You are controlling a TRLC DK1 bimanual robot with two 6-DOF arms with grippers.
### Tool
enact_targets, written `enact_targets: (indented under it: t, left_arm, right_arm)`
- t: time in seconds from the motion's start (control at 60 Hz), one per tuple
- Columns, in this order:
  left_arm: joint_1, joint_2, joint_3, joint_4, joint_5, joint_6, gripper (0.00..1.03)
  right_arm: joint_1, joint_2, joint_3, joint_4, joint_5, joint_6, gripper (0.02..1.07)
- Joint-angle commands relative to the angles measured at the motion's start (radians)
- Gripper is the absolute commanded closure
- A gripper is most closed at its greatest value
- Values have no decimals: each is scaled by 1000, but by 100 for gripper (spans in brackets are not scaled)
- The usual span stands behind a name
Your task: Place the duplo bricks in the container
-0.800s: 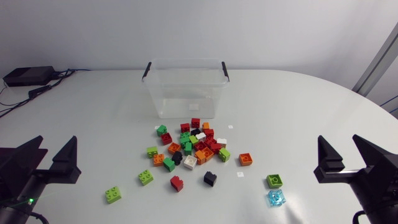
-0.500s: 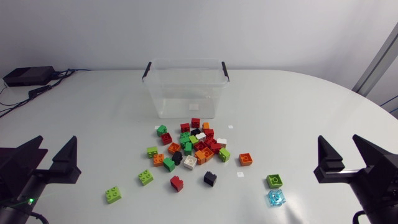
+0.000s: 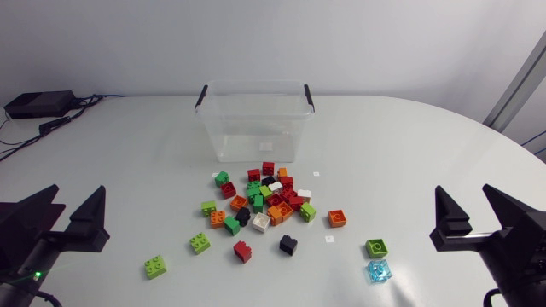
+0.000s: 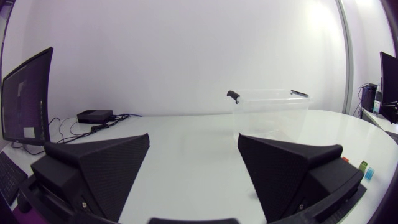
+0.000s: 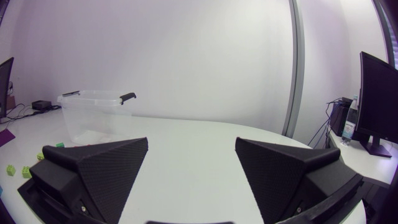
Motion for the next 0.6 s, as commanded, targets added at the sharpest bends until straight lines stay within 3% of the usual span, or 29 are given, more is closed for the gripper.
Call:
enact_targets:
  t: [0.0, 0.35, 0.583]
  left_arm:
    - [-20, 39, 87, -17, 9, -2, 4]
    - [-54, 404, 346, -168, 8, -22, 5]
    - [-158, 698, 575, -488, 6, 1, 5]
  right_arm:
    - [4, -7, -22, -3, -6, 21, 6]
    - [7, -8, -16, 14, -4, 21, 6]
    - [35, -5, 6, 14, 13, 23, 6]
